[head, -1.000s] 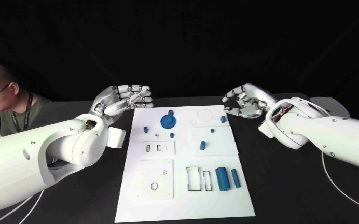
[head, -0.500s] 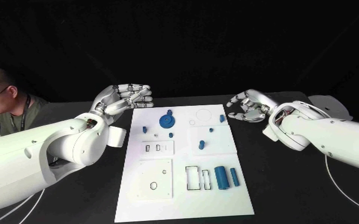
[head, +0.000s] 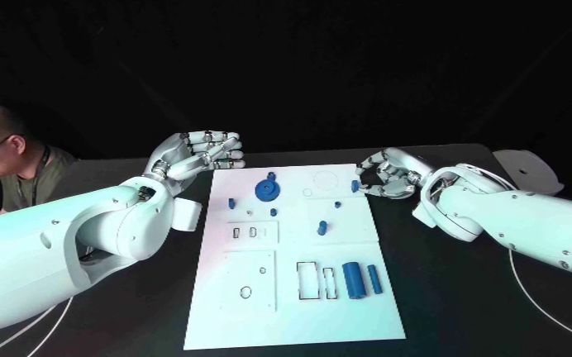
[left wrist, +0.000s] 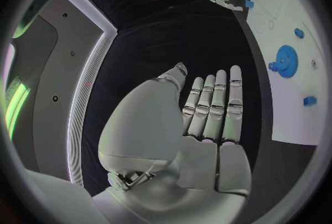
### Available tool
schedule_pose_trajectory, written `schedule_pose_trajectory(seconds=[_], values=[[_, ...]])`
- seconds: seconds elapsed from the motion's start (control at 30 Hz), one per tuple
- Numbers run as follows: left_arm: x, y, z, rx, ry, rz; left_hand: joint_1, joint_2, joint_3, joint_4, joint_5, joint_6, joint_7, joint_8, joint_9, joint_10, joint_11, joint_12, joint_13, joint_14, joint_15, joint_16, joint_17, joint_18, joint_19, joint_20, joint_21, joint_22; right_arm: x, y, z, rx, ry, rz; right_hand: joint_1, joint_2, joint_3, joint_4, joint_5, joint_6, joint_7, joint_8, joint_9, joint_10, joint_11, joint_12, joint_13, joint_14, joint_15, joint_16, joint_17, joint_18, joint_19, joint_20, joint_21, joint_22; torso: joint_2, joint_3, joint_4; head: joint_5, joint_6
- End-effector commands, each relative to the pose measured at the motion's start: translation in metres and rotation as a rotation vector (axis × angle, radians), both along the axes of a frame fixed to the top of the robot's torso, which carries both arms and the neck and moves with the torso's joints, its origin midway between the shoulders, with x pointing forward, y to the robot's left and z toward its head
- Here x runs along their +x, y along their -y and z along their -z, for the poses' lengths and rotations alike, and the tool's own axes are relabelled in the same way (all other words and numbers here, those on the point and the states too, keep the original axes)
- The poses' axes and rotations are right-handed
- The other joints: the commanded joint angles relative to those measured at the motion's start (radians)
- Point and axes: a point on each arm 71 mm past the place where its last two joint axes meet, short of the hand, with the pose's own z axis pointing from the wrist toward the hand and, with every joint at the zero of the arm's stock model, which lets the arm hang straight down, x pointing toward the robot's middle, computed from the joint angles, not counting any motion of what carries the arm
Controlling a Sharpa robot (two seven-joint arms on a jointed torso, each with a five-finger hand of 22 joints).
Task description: Assemble the parts on the task board
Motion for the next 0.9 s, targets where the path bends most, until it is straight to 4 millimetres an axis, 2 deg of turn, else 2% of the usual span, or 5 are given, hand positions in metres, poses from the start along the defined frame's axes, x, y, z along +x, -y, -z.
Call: schedule_pose_trajectory(seconds=[0.03, 0.23, 0.33, 0.43, 0.9], values=[[-0.001, 0.002, -0.002, -0.008, 0.012, 0.018, 0.001, -0.009, 0.005, -0.003, 0.004, -0.002, 0.029, -0.005, -0.002, 0.001, 0.003, -0.002, 0.001, -0.007, 0.0, -0.005, 0.001, 0.005, 0.005, 0.002, -0.003, -0.001, -0.001, -0.002, 0.004, -0.032, -0.019, -0.021, 0.002, -0.004, 0.0, -0.004, 0.006, -0.007, 0.0, -0.003, -0.001, -0.002, 0.004, -0.003, 0.092, 0.101, 0.002, 0.002, 0.258, -0.007, 0.087, -0.003, -0.002, 0.244, -0.001, -0.0004, 0.001, 0.0, -0.003], [0.0, 0.001, -0.001, -0.007, 0.012, 0.015, 0.001, -0.009, 0.005, -0.003, 0.004, -0.002, 0.029, -0.005, -0.002, 0.001, 0.003, -0.002, 0.001, -0.007, 0.0, -0.005, 0.001, 0.005, 0.005, 0.002, -0.003, -0.001, -0.001, -0.004, 0.006, -0.039, -0.026, -0.026, 0.002, -0.003, 0.001, -0.004, 0.006, -0.005, 0.001, -0.002, -0.001, -0.001, 0.005, -0.001, 0.093, 0.101, 0.003, 0.002, 0.259, -0.008, 0.088, -0.003, -0.001, 0.245, -0.002, -0.0008, -0.0008, 0.001, -0.009], [0.0, 0.001, -0.001, -0.007, 0.012, 0.015, 0.001, -0.009, 0.005, -0.003, 0.004, -0.002, 0.029, -0.005, -0.002, 0.001, 0.003, -0.002, 0.001, -0.007, 0.0, -0.005, 0.001, 0.005, 0.005, 0.002, -0.003, -0.001, -0.001, -0.006, 0.007, -0.039, -0.026, -0.026, 0.001, 0.0, 0.002, -0.003, 0.007, 0.0, 0.003, 0.0, 0.0, 0.001, 0.007, 0.0, 0.095, 0.101, 0.004, 0.002, 0.259, -0.008, 0.088, -0.002, 0.0, 0.245, -0.002, -0.0006, -0.0013, 0.001, -0.007], [-0.001, 0.001, -0.001, -0.007, 0.011, 0.016, 0.001, -0.009, 0.005, -0.003, 0.004, -0.002, 0.029, -0.005, -0.002, 0.001, 0.003, -0.002, 0.001, -0.007, 0.0, -0.005, 0.001, 0.005, 0.005, 0.002, -0.003, -0.001, 0.0, -0.008, 0.008, -0.04, -0.027, -0.026, 0.0, 0.001, 0.003, -0.003, 0.007, 0.002, 0.004, 0.002, 0.001, 0.002, 0.007, 0.002, 0.096, 0.102, 0.004, 0.002, 0.26, -0.008, 0.089, -0.001, 0.0, 0.246, -0.001, -0.0005, 0.0, -0.001, -0.009], [0.0, 0.001, -0.001, -0.007, 0.011, 0.015, 0.001, -0.009, 0.006, -0.004, 0.004, -0.002, 0.028, -0.005, -0.002, 0.001, 0.003, -0.003, 0.001, -0.007, 0.0, -0.006, 0.002, 0.005, 0.005, 0.002, -0.003, -0.002, 0.001, -0.012, 0.017, -0.04, -0.03, -0.01, 0.0, 0.02, 0.019, -0.002, 0.007, 0.031, 0.004, 0.016, 0.005, 0.013, 0.008, 0.013, 0.107, 0.102, 0.006, 0.003, 0.263, -0.01, 0.093, 0.002, 0.005, 0.251, -0.001, 0.0006, -0.0013, 0.006, -0.015]])
